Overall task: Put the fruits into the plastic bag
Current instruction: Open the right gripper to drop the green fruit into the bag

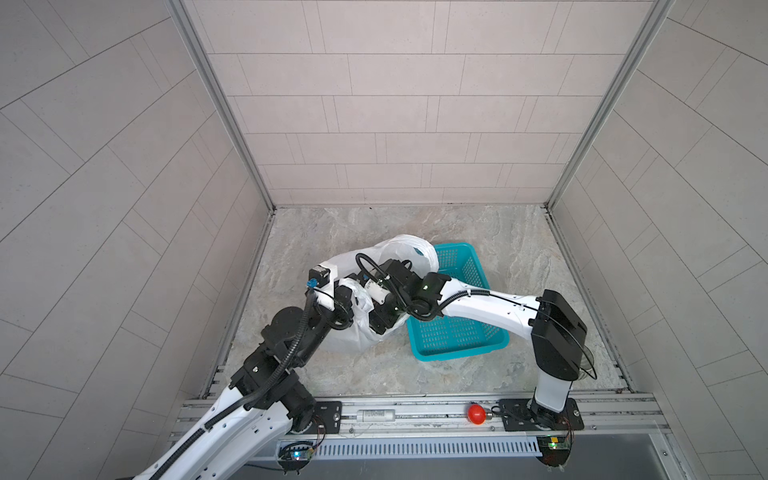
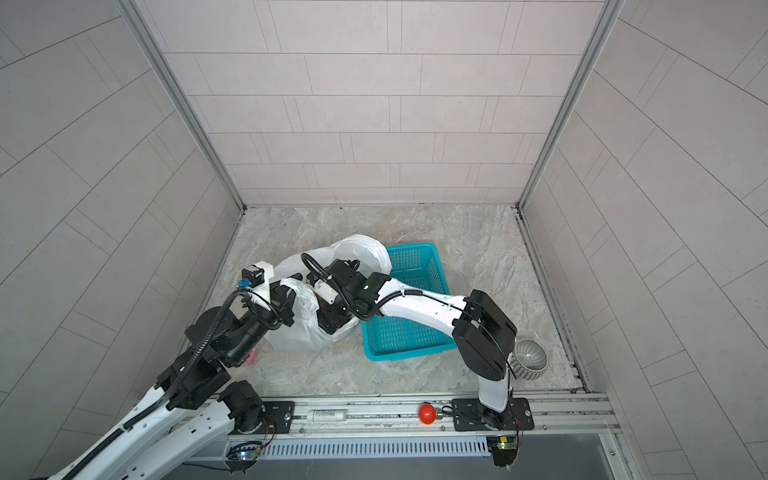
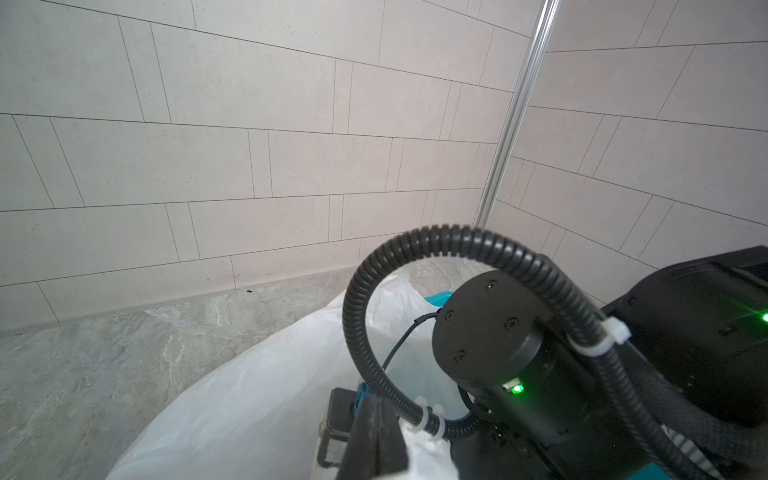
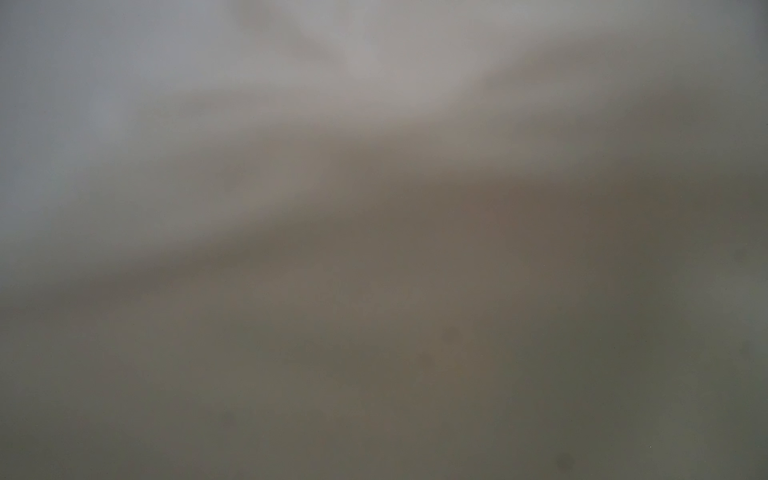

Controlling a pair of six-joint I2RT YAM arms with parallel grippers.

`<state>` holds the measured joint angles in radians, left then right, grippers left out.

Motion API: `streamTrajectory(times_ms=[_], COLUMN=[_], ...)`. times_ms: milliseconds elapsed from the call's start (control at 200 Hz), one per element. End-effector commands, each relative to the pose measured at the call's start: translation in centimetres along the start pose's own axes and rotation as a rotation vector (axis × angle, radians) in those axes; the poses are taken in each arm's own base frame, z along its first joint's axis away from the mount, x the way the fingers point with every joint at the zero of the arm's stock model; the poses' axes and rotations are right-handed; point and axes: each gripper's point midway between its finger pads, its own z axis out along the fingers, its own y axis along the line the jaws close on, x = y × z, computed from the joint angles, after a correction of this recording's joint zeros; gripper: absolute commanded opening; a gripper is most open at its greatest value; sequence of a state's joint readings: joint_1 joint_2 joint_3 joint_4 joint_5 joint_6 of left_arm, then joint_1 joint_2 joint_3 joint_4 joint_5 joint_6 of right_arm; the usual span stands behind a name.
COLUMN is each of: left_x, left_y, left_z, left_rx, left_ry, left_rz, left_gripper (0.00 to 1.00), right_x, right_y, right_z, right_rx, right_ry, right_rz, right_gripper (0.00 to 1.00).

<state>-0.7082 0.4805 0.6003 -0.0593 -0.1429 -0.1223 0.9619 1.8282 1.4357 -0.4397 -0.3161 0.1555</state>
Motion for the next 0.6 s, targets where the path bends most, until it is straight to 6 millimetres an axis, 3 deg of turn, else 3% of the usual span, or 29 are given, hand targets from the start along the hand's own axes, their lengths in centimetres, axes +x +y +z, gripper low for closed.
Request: streamTrajectory(times_ms=[0, 110, 370, 596], left_x=[-0.5, -0.5, -0.5, -0.2], left_y=[0.0, 0.1, 0.1, 0.0], left_z=[-0.1, -0.2, 0.0, 0.3], left_rx=[-0.002, -0.004, -0.005, -0.007], left_ry=[-0.022, -0.023, -0.018, -0.006], left_rz=[0.002, -0.001, -0.004, -0.007], left_gripper=[0.0, 0.0, 0.0, 0.0], right_x=[0.7, -0.4, -3.2, -5.3], right_y=[-0.5, -0.6, -1.7, -2.3], right_z=[-1.0, -2.9, -8.6, -15.1], right_rx=[0.036, 0.062, 0.192, 0.306], right_ry=[0.034, -0.014, -0.195, -0.365], right_rz=[0.001, -0.021, -0.101, -0.149], right_gripper=[0.89, 0.93, 0.9, 0.9])
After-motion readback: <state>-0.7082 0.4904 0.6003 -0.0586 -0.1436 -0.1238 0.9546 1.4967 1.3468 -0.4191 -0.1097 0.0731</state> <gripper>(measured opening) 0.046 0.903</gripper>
